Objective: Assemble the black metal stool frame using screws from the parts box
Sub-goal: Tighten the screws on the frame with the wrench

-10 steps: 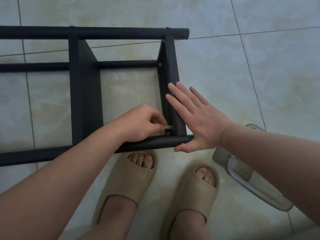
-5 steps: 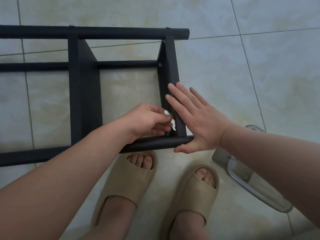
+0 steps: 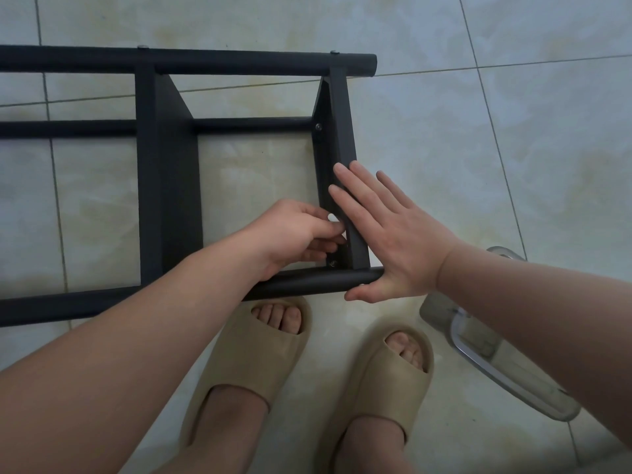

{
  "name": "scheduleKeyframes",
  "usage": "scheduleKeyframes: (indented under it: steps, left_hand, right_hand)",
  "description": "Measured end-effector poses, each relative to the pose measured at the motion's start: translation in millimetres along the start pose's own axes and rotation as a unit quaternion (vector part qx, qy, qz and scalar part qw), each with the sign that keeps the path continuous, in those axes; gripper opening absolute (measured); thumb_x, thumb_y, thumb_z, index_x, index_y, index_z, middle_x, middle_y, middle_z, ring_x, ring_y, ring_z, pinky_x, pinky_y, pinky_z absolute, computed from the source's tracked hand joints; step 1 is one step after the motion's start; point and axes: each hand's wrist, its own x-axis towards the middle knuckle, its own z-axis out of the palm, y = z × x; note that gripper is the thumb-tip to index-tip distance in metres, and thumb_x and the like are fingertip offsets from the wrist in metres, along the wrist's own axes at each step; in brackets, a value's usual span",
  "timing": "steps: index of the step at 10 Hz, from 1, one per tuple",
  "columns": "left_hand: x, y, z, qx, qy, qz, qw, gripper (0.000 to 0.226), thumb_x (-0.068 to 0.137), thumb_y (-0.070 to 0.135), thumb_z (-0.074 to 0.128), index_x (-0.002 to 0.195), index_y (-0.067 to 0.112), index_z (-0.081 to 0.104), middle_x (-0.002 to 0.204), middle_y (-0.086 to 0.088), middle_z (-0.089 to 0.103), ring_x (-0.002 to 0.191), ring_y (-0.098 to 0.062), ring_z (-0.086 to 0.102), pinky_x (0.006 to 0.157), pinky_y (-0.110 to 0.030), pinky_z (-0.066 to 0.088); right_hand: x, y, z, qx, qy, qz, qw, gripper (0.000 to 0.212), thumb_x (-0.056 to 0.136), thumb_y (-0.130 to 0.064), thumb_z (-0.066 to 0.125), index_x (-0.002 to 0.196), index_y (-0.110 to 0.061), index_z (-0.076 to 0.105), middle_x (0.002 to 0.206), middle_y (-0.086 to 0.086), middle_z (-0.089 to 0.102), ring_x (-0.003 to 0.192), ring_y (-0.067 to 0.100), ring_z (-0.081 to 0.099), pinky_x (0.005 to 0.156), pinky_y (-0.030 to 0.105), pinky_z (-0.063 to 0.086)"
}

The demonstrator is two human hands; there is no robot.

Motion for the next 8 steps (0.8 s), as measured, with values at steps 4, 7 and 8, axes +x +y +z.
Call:
scheduleKeyframes:
  steps: [4, 7, 8]
  left_hand:
    - [-1.2, -1.7, -2.2, 0.024, -0.016, 0.002, 1.000, 0.009, 0.092, 0.015, 0.071, 0.083, 0.014, 0.067, 0.073, -0.001, 0.074, 0.068, -0.009, 0.070, 0.060, -0.020, 0.052]
    - [-0.9, -2.6, -3.8, -0.020, -0.041, -0.032, 0.998, 0.008, 0.093, 0.014, 0.068, 0.085, 0.012, 0.068, 0.082, -0.007, 0.076, 0.073, -0.014, 0.073, 0.062, -0.023, 0.055]
    - [-1.3, -2.2, -2.7, -0.019, -0.043, -0.040, 0.998, 0.009, 0.095, 0.011, 0.065, 0.085, 0.010, 0.065, 0.077, -0.006, 0.076, 0.070, -0.013, 0.072, 0.061, -0.023, 0.056]
  right_hand:
    - [0.2, -0.5, -0.8, -0.002, -0.006, 0.002, 1.000, 0.126, 0.076, -0.090, 0.043, 0.159, 0.000, 0.016, 0.168, 0.019, 0.003, 0.156, 0.034, -0.002, 0.123, 0.058, 0.016]
    - [0.0, -0.3, -0.8, -0.001, -0.006, 0.001, 1.000, 0.125, 0.076, -0.090, 0.042, 0.159, 0.000, 0.015, 0.168, 0.019, 0.002, 0.156, 0.034, -0.002, 0.123, 0.058, 0.016]
    - [0.0, -0.2, -0.8, -0.001, -0.007, 0.002, 1.000, 0.126, 0.076, -0.090, 0.042, 0.159, 0.000, 0.015, 0.168, 0.019, 0.002, 0.156, 0.034, -0.002, 0.123, 0.058, 0.016]
